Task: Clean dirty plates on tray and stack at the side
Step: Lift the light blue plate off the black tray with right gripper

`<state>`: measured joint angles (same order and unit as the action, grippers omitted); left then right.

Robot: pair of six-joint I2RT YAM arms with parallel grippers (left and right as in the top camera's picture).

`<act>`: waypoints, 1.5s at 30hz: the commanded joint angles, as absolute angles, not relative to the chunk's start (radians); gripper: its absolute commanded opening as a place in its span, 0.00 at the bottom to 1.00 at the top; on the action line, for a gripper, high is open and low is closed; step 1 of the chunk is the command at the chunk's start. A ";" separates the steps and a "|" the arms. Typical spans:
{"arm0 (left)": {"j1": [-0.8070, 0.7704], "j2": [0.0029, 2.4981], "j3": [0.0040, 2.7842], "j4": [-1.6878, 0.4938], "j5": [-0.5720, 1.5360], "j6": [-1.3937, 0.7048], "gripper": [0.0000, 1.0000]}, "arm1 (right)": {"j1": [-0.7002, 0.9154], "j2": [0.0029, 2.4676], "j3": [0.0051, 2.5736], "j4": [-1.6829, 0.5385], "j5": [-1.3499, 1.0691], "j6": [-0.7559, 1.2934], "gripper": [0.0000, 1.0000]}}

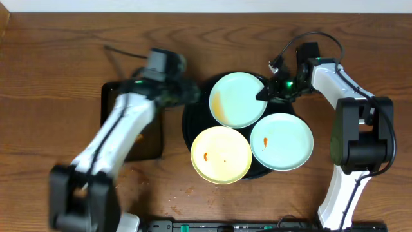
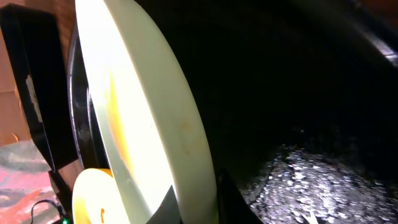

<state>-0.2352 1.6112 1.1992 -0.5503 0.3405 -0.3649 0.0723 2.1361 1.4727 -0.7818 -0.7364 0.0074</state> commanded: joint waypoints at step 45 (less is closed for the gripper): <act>0.213 1.081 1.197 -1.051 0.189 -0.262 0.56 | 0.939 1.868 1.537 -0.081 0.260 -0.189 0.01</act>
<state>0.2077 1.0863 1.1988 -1.0477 0.2028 -0.2798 0.9207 1.9247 1.5215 -0.0849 0.2001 -0.1478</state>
